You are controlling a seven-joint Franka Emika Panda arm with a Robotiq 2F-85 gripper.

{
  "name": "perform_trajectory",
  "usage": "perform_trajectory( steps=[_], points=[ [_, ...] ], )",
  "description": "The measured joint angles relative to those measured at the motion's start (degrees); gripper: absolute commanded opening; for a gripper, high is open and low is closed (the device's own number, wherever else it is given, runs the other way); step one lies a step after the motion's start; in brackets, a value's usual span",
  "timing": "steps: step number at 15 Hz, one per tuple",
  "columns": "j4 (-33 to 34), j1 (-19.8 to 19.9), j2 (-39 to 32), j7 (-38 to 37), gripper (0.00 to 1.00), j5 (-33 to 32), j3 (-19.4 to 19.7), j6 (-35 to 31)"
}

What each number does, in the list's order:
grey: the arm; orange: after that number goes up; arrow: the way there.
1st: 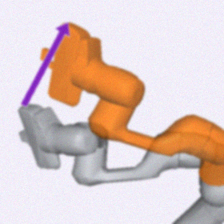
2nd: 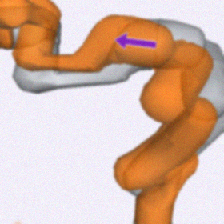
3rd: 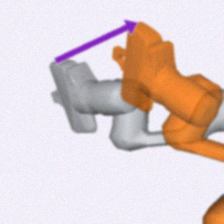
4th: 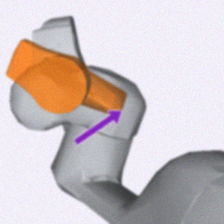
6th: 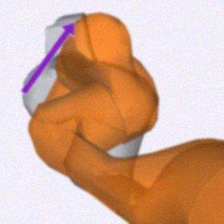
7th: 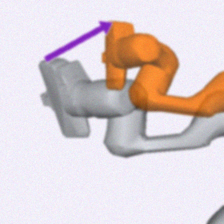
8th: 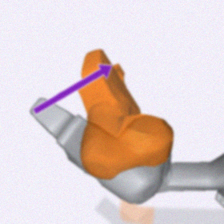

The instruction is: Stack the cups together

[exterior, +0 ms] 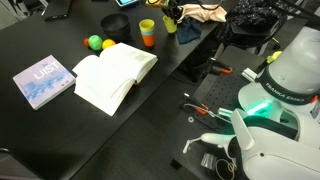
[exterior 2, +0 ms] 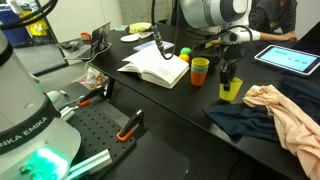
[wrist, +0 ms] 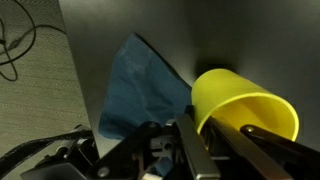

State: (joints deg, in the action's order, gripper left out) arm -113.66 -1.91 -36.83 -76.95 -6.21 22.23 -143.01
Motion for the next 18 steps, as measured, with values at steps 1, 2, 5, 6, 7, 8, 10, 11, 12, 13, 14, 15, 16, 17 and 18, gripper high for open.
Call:
perform_trajectory(
  steps=[1, 2, 5, 6, 7, 8, 10, 11, 12, 13, 14, 15, 16, 17, 18],
  points=[
    [0.06, -0.55, 0.1, -1.13, 0.05, -0.44, 0.43, -0.01],
    [0.08, -0.99, 0.2, -2.15, 0.05, -0.75, 0.7, -0.02],
    [0.33, -1.85, 0.35, -4.89, 0.05, -2.33, 1.08, -0.02],
    [0.64, -2.1, 0.37, -5.59, 0.05, -3.08, 1.24, 0.0],
    [1.1, -2.42, 0.41, -6.38, 0.05, -4.18, 1.49, 0.13],
    [1.73, -2.77, 0.46, -7.07, 0.05, -5.25, 1.79, 0.5],
    [3.47, -3.13, 0.69, -7.72, 0.04, -7.17, 2.08, 2.07],
    [4.63, -3.16, 0.87, -7.76, 0.04, -8.01, 2.09, 3.16],
    [5.84, -3.16, 1.08, -7.76, 0.04, -8.6, 2.08, 4.31],
    [7.07, -3.16, 1.27, -7.75, 0.04, -8.87, 2.05, 5.26],
    [8.23, -3.15, 1.48, -7.72, 0.04, -8.93, 1.93, 6.09],
    [9.32, -3.12, 1.74, -7.69, 0.04, -8.93, 1.68, 6.94],
    [10.29, -3.09, 1.99, -7.68, 0.04, -8.93, 1.34, 7.79],
    [11.23, -3.07, 2.27, -7.66, 0.04, -8.93, 0.9, 8.8],
    [12.01, -3.03, 2.56, -7.61, 0.04, -8.93, 0.36, 9.68]
  ],
)
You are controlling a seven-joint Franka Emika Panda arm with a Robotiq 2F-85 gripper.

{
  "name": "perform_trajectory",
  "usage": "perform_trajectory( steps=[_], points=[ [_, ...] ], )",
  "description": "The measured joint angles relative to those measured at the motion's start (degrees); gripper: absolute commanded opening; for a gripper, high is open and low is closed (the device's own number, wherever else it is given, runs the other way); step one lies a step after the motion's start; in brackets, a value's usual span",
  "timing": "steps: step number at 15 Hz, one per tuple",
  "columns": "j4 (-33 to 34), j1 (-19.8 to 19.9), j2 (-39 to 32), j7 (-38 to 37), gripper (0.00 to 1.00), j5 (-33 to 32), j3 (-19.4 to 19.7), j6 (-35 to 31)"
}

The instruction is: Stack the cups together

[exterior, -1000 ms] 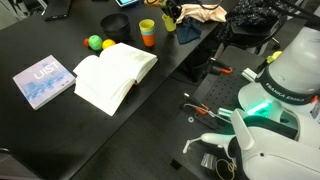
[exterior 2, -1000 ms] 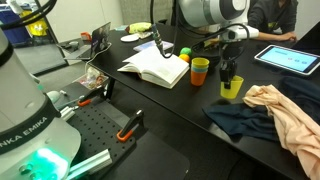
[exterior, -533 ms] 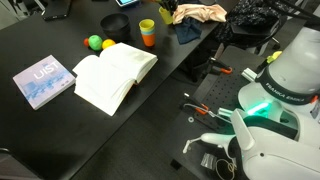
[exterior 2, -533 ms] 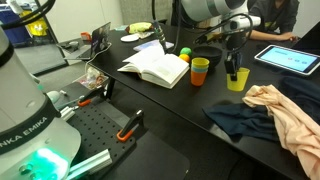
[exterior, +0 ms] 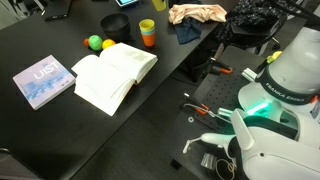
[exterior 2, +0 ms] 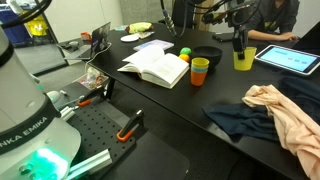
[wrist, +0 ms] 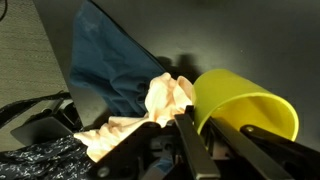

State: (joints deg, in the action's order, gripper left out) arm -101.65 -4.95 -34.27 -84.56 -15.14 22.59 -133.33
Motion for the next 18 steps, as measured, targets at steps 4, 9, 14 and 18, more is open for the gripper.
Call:
perform_trajectory(
  steps=[4, 9, 14, 18],
  points=[
    [2.8, 0.21, 1.26, 1.06, 0.04, 0.02, -3.43, 4.81],
    [4.79, 0.35, 3.18, 3.74, 0.04, 0.72, -7.84, 11.02],
    [5.3, 0.83, 5.04, 7.41, 0.04, 1.84, -10.61, 16.19],
    [5.15, 1.39, 5.24, 10.03, 0.04, 3.87, -12.22, 18.41]
  ],
)
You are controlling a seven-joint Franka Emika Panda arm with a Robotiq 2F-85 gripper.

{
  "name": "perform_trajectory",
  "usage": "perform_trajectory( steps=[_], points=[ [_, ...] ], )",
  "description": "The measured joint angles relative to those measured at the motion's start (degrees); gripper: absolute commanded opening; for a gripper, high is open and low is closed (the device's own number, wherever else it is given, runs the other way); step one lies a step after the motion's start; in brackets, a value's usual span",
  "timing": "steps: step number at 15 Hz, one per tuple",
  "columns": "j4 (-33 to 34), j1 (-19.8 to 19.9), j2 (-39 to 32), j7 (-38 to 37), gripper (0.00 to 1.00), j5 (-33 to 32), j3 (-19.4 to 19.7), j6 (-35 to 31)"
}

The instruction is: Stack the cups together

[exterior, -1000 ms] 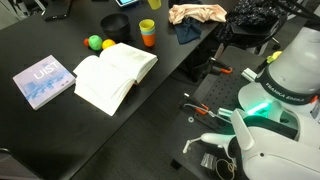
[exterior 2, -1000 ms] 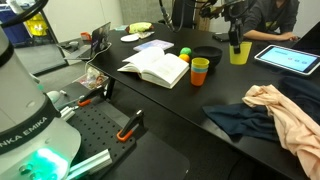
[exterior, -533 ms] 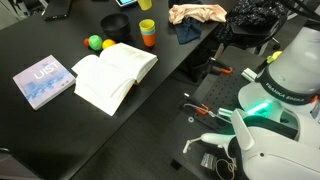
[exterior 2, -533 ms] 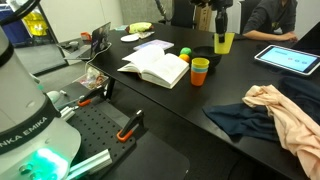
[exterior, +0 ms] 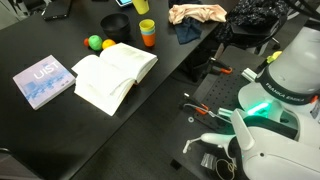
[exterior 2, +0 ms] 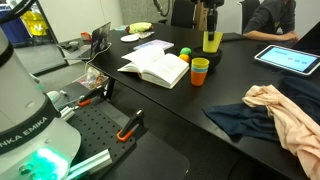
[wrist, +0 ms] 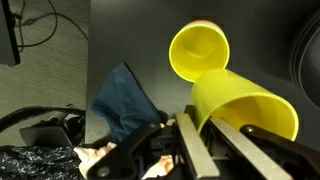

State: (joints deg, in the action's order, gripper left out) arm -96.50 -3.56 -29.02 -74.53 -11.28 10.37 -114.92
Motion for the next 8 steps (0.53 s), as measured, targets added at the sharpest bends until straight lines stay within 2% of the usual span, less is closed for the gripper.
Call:
perform_trajectory(
  steps=[8],
  points=[
    [-1.31, 0.15, -0.23, 2.3, 0.03, 1.74, -0.87, 2.19]
  ],
)
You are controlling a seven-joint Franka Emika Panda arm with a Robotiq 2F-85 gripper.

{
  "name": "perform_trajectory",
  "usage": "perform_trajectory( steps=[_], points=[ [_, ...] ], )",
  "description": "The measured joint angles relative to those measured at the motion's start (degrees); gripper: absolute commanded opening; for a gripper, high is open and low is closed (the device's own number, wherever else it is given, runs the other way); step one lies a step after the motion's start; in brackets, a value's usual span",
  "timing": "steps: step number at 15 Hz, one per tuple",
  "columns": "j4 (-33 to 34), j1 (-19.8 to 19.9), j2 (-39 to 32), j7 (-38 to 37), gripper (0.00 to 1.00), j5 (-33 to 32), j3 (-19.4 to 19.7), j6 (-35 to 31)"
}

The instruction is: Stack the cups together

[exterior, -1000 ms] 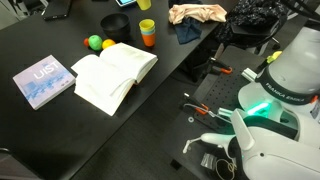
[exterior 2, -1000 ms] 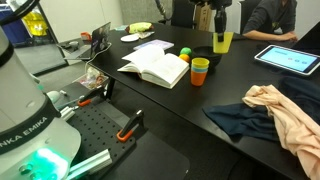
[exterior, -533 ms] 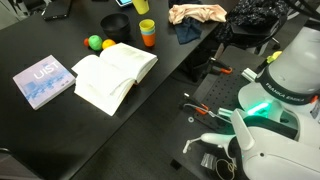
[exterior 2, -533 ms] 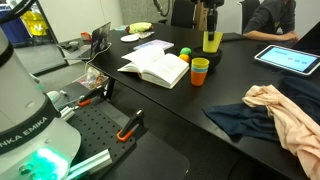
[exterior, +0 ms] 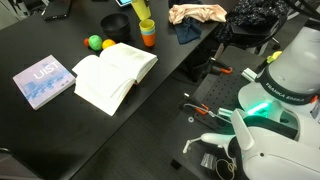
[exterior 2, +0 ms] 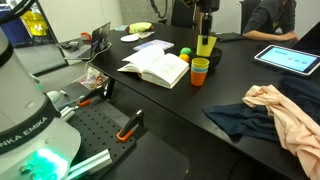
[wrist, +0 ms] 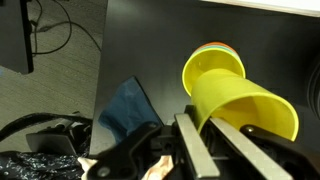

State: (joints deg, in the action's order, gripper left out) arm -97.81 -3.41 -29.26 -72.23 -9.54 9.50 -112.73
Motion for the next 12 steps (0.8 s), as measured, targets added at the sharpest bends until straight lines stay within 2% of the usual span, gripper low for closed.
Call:
perform_trajectory(
  steps=[12],
  points=[
    [-1.78, 0.03, -1.0, 2.07, 0.04, 1.36, -0.96, 0.17]
  ],
)
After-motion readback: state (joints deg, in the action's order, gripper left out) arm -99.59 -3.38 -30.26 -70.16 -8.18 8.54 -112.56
